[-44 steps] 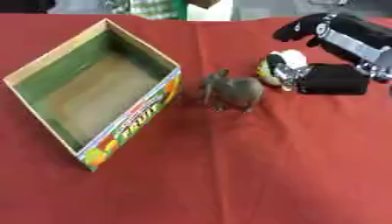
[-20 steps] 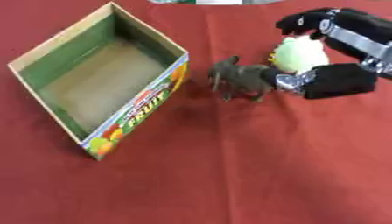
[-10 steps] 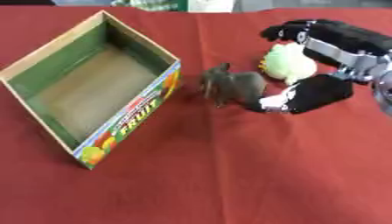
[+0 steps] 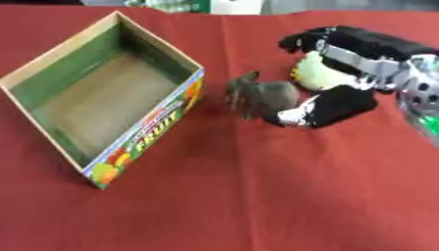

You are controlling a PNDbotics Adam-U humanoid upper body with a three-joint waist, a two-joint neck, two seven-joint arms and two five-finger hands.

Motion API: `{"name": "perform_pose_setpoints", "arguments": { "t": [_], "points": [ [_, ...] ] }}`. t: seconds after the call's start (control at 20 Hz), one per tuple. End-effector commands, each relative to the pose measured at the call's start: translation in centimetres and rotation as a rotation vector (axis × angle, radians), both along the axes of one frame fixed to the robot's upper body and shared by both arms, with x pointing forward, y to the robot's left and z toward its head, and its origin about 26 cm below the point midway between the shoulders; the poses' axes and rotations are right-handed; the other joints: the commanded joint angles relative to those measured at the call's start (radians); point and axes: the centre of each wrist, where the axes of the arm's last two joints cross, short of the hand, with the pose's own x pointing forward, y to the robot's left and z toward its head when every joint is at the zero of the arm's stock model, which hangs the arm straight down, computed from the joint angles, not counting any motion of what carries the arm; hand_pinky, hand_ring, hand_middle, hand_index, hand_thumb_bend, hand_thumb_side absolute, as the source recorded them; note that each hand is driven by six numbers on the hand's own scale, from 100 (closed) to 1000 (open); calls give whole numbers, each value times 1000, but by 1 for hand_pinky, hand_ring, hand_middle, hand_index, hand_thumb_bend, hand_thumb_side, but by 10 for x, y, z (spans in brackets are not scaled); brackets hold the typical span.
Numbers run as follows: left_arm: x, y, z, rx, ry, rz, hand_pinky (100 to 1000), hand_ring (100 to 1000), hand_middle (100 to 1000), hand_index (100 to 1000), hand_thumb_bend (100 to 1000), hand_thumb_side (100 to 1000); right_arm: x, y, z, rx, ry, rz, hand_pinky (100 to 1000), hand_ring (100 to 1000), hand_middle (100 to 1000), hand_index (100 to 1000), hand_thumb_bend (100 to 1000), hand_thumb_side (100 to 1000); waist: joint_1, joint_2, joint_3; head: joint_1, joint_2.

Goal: Pick up objects on the table and place them in the box.

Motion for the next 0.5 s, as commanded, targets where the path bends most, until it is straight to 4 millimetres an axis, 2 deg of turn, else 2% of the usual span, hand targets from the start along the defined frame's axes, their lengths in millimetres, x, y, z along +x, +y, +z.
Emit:
{"name": "perform_pose_setpoints", "arguments": {
  "t": [0.05,0.5],
  "points": [
    [-4,-1,10,21,-29,-11,694,894,891,906,100,864,11,-2,4,-8,-3,-34,896,928,877,1000,525,542,-1,-20,5,-11,-14],
    [-4,-1,11,24,-25,-21,692,893,887,903,100,864,46,-9,-1,-78,53,-66,912,939,879,1000,458,490,-9,-12,19,-28,-16]
  ]
}}
